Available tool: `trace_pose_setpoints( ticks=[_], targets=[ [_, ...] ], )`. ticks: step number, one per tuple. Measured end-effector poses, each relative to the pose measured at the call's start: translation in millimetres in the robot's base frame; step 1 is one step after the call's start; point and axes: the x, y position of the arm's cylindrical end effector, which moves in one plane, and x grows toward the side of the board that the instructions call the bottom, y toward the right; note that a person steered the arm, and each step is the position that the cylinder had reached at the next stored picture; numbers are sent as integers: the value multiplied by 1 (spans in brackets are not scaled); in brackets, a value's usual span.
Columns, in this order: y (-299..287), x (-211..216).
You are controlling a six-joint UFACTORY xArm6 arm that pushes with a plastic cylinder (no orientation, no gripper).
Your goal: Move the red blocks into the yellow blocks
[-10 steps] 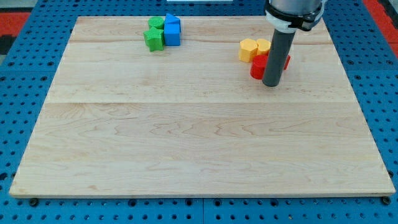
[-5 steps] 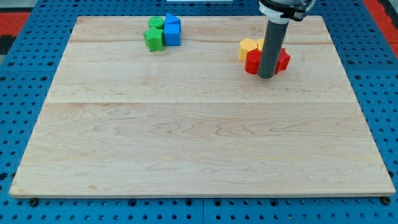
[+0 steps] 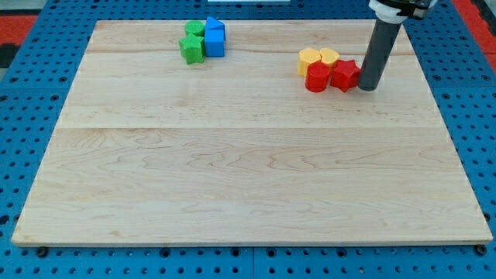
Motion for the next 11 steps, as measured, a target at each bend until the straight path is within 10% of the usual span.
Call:
trace_pose_setpoints(
  ticks=[8, 11],
  targets=[
    [-64, -1],
    [-95, 65]
  ],
)
